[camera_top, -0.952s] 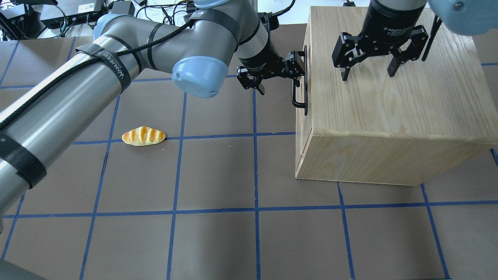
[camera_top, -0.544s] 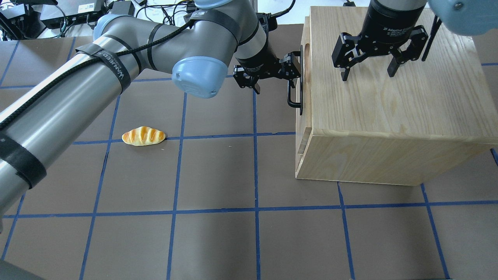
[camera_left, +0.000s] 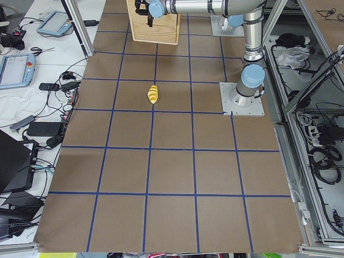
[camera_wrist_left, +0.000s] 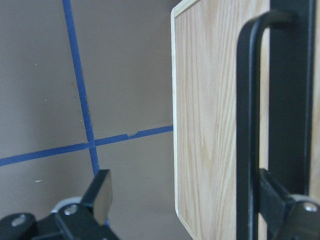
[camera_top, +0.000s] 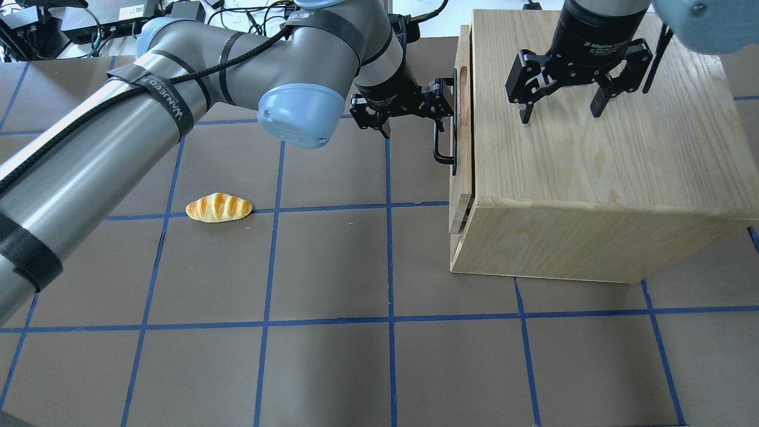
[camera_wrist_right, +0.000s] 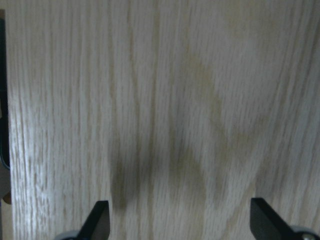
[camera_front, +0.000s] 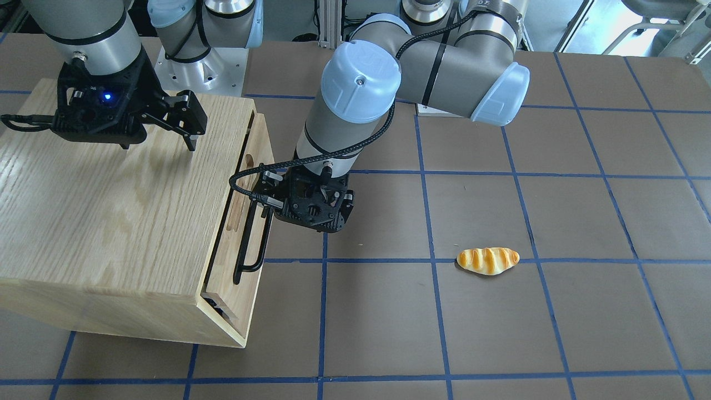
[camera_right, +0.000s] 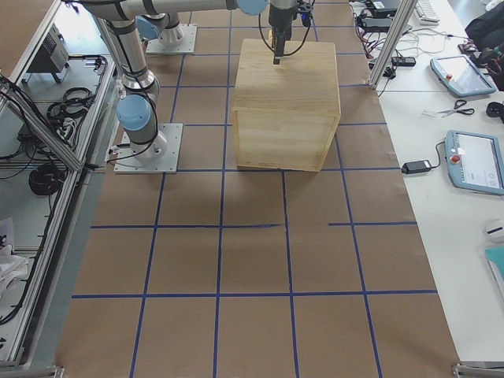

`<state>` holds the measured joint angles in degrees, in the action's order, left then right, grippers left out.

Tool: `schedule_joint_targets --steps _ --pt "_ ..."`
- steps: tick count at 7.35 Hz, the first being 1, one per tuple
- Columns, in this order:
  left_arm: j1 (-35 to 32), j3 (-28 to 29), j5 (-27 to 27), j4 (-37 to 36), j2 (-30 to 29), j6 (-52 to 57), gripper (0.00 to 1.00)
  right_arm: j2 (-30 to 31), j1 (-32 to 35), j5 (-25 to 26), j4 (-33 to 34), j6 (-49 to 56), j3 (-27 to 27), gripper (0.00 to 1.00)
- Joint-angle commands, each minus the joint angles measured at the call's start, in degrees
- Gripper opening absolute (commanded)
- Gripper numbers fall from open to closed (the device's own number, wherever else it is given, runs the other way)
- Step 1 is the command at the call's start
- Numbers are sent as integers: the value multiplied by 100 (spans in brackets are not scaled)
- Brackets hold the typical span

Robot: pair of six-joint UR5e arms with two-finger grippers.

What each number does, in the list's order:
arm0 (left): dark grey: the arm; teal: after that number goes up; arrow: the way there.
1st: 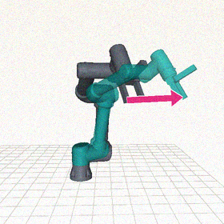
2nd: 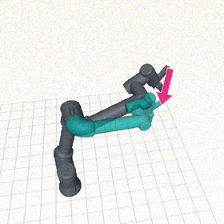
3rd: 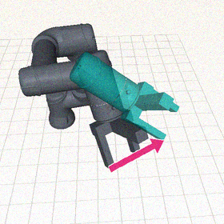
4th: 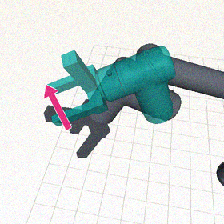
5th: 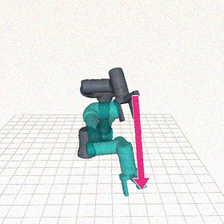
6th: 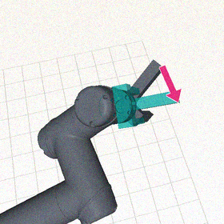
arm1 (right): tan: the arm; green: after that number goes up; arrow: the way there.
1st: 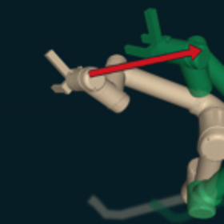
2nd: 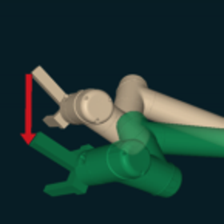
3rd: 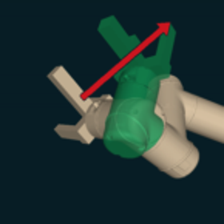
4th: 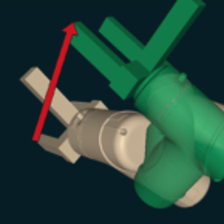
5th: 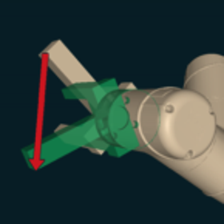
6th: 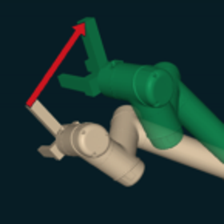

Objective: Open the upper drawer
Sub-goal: 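Pull the drawer handle away from the cabinet with the left gripper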

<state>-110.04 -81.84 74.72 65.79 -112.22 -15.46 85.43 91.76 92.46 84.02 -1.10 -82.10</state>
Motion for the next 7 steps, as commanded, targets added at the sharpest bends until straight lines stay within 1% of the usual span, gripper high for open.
schedule_joint_targets --steps 1,3,5,7 --pt "0 -7 148 4 -10 7 100 0 0 0 0 -5 1 100" --pt "9 2 166 4 51 16 100 0 0 0 0 -5 1 100" --pt "9 10 341 5 43 156 100 0 0 0 0 -5 1 100" --pt "26 19 350 -13 34 174 100 0 0 0 0 -5 1 100"
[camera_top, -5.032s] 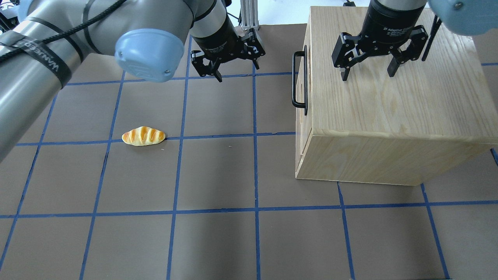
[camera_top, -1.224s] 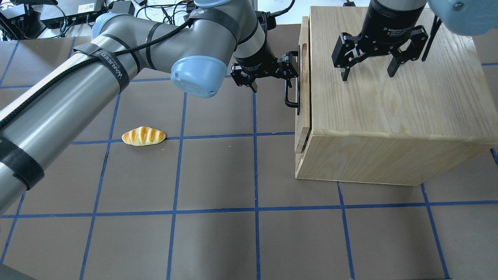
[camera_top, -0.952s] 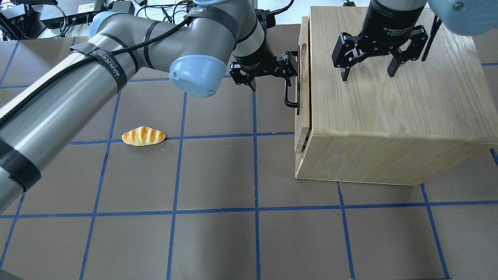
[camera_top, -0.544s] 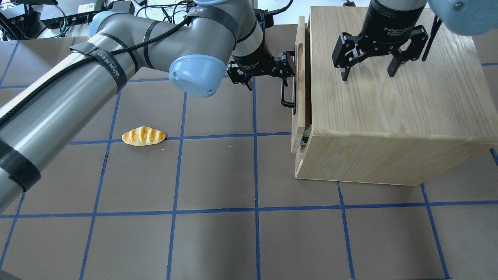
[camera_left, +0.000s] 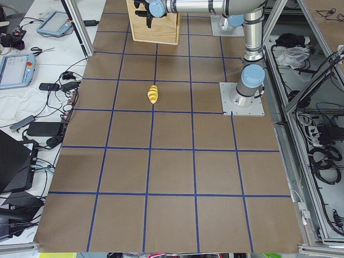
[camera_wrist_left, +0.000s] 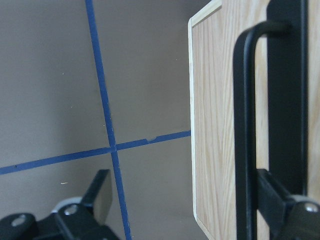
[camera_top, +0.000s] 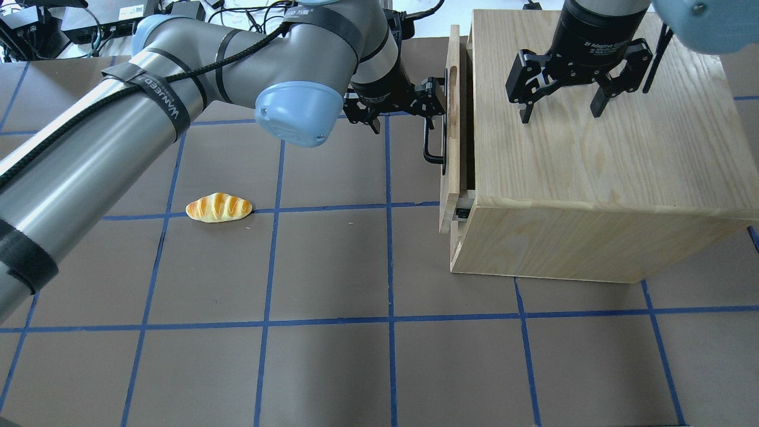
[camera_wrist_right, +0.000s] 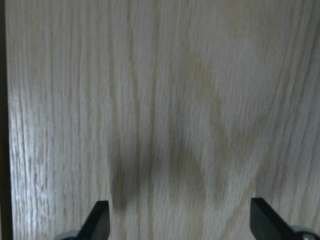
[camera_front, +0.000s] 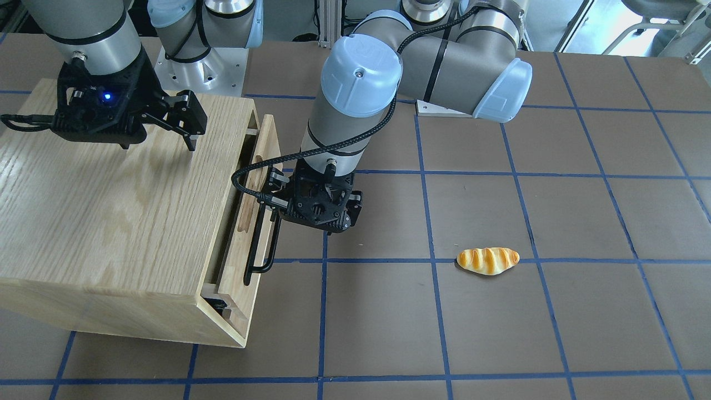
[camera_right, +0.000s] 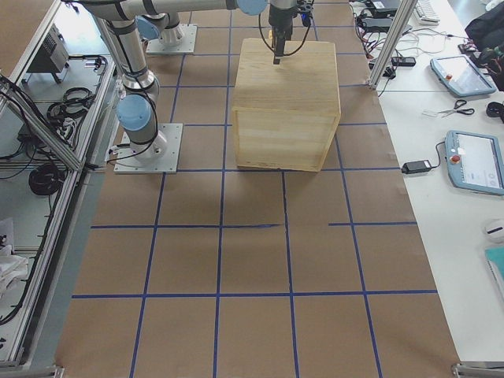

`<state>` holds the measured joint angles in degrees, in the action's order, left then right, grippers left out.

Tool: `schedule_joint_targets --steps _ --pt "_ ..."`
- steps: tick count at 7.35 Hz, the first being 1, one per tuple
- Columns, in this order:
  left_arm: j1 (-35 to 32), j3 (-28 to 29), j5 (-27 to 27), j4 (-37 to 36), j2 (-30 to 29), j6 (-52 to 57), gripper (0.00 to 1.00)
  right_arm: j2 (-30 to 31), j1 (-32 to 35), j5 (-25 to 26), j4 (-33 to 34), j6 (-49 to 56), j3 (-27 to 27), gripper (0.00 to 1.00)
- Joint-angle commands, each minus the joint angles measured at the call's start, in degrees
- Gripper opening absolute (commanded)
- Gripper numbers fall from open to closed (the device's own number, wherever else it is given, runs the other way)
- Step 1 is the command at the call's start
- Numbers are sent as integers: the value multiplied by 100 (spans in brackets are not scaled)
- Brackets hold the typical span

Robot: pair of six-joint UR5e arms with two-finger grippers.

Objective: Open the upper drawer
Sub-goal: 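Pull the drawer handle away from the cabinet with the left gripper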

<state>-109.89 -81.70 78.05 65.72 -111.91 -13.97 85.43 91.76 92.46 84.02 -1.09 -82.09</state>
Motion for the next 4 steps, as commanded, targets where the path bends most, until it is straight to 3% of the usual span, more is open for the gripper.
schedule_joint_targets --steps 1,4 --pt "38 5 26 19 55 235 100 0 0 0 0 -5 0 100" --pt "99 5 61 11 82 272 100 0 0 0 0 -5 0 100"
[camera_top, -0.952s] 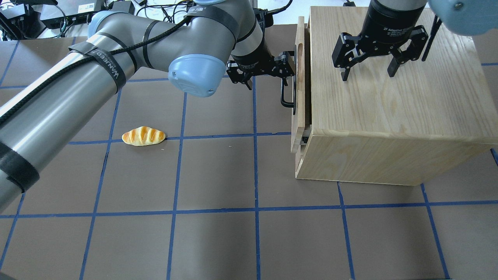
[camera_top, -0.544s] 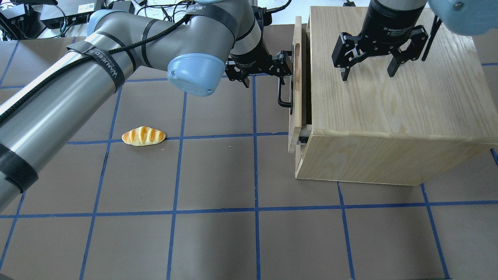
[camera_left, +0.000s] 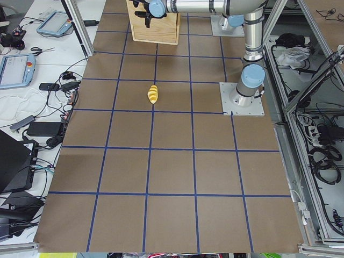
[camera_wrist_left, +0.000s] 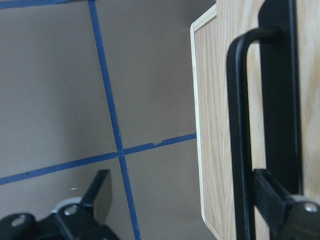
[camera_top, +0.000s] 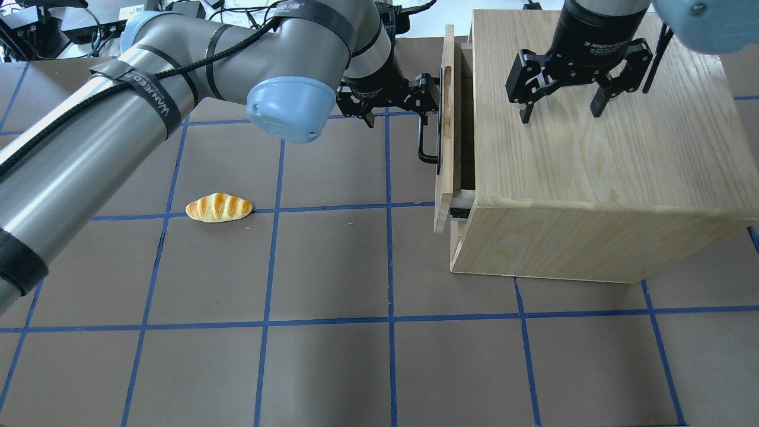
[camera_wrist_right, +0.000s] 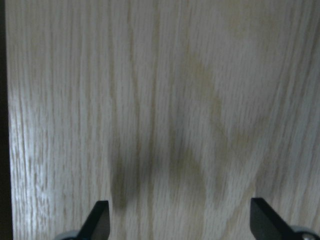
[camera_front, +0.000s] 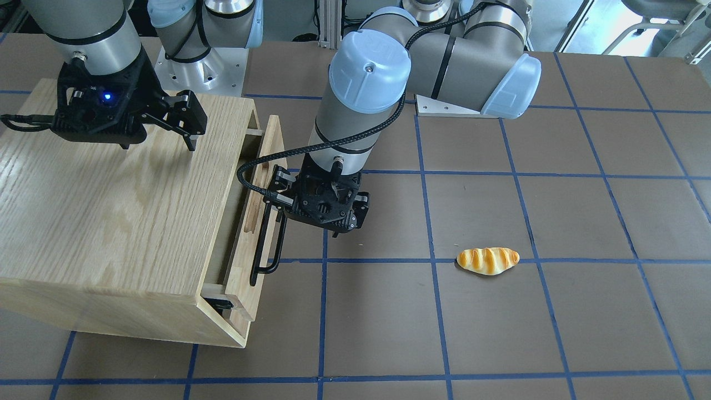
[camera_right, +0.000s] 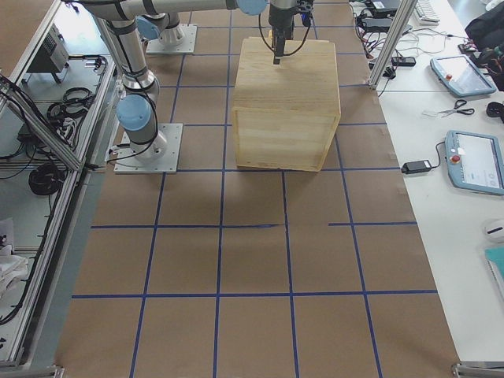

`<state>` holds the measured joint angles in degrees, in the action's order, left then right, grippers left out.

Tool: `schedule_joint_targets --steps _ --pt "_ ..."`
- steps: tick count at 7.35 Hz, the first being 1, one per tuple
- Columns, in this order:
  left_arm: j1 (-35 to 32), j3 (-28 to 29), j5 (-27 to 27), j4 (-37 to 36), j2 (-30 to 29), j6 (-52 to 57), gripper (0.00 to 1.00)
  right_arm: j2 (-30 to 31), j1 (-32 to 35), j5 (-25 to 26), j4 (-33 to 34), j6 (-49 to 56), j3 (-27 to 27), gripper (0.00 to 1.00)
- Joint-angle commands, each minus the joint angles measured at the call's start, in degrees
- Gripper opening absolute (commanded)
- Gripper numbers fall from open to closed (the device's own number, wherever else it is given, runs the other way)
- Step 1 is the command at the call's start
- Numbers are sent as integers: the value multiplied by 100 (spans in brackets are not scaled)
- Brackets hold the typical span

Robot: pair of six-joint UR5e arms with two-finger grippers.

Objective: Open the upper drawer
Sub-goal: 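Pull the drawer handle away from the cabinet with the left gripper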

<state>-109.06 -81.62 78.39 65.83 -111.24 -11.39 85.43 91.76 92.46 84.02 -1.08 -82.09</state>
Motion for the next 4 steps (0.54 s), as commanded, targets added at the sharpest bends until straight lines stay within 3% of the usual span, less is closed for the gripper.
schedule_joint_targets --steps 1,4 --pt "25 -3 71 0 6 41 100 0 0 0 0 2 0 100" --pt "173 -3 72 26 32 207 100 0 0 0 0 -6 -9 100"
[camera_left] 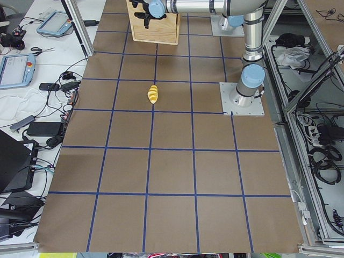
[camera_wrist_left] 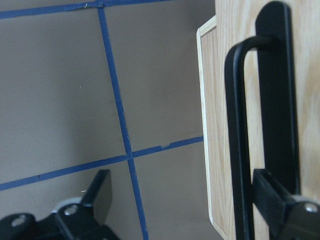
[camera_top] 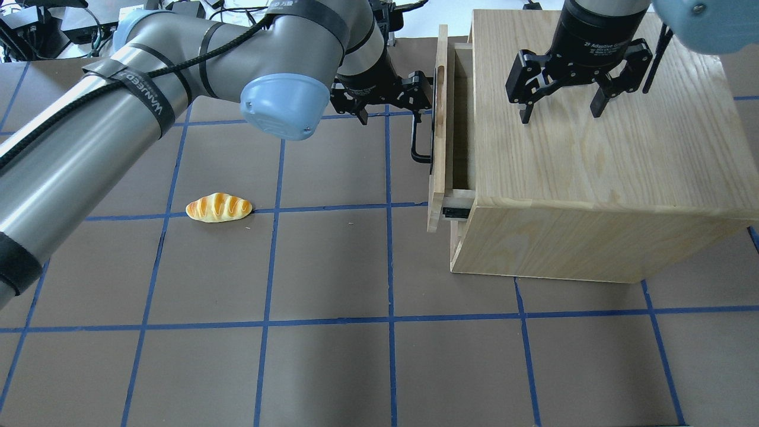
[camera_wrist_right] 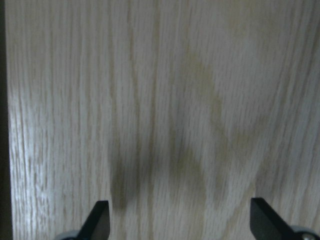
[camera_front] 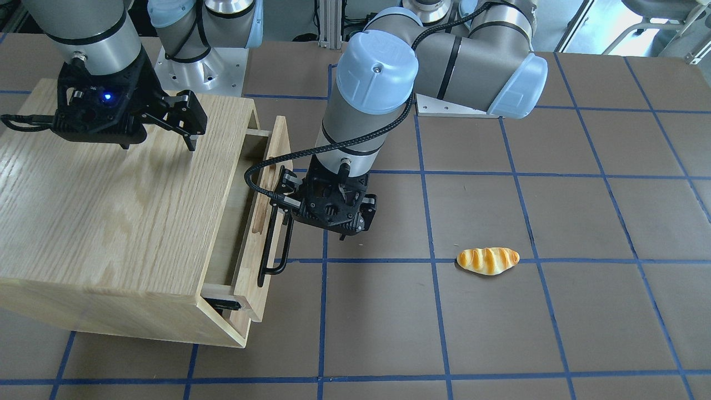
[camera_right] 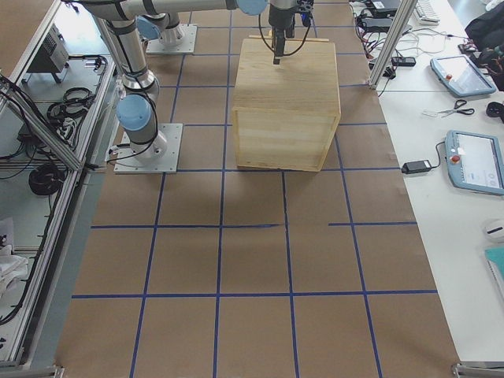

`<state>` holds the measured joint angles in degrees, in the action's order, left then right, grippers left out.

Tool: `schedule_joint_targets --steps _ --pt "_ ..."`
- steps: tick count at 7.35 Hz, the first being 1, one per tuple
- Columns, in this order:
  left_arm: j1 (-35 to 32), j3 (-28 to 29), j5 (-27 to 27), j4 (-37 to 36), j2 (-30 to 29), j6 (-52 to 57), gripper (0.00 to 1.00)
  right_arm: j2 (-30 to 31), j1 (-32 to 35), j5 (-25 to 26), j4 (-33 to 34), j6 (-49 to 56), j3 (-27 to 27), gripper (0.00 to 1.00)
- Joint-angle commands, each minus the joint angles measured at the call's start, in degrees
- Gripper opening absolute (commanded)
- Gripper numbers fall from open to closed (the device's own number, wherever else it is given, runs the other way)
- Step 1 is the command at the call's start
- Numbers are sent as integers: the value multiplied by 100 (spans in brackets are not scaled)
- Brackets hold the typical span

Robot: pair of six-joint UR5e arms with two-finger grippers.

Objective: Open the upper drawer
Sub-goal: 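Pull the drawer handle away from the cabinet with the left gripper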

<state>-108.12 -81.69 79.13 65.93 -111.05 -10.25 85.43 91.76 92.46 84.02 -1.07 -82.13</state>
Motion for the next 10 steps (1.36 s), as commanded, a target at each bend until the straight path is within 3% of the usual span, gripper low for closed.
schedule_joint_targets --steps 1,10 --pt "98 -13 6 34 22 102 100 0 0 0 0 -7 4 100" --pt "387 -31 190 43 57 190 100 0 0 0 0 2 4 100"
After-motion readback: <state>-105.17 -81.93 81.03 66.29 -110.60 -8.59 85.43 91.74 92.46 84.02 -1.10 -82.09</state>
